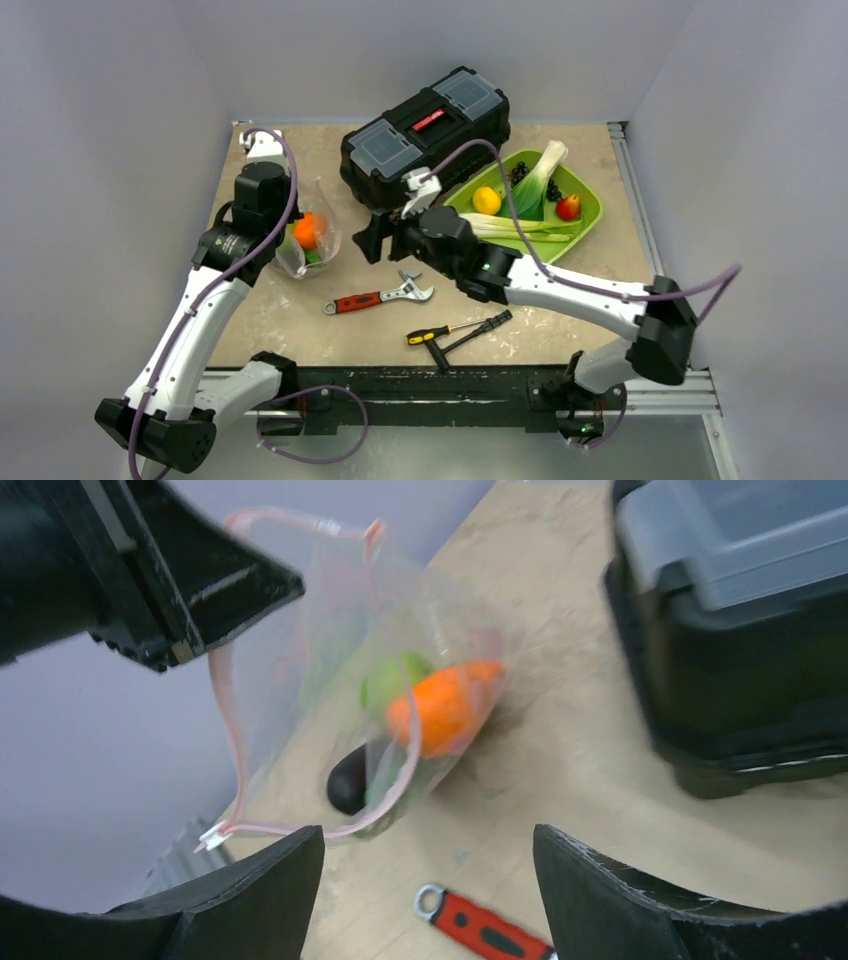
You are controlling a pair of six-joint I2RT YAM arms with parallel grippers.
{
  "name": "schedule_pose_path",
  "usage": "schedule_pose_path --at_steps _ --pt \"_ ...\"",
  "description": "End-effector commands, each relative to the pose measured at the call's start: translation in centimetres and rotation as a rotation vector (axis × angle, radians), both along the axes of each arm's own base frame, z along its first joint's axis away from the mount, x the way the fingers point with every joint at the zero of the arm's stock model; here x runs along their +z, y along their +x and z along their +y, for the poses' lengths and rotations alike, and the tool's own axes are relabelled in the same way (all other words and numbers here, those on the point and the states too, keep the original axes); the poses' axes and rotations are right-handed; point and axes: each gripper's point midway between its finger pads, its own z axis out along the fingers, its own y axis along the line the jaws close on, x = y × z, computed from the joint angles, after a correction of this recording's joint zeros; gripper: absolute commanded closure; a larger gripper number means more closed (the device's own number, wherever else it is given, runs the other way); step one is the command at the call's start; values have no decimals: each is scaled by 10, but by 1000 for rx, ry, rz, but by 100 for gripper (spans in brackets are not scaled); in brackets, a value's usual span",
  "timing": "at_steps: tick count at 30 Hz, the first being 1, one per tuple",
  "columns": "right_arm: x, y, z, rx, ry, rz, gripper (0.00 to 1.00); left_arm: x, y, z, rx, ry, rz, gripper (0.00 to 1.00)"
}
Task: Place the food in the zip-top bag and seal the zipper
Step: Adjust the zipper food storage bag at the center of the board, then pick up the fake fruit from the bin.
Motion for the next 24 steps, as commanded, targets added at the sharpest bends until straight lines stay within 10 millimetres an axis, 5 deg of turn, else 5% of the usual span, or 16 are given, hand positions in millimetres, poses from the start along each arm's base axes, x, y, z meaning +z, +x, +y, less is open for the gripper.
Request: schedule_pose_path --at_steps 1,11,18,24 --pt "14 32 -80 -259 -62 -114 24 9 7 -5 -13 -22 -44 100" --pt "-37 103 -271 -876 -20 0 24 8 8 -8 -22 -29 -37 100" --pt "-80 140 -348 -1121 -57 131 19 6 9 -9 -26 -29 -27 100" --pt "-115 169 -394 -1225 -196 237 1 4 10 -10 -27 -27 -20 100"
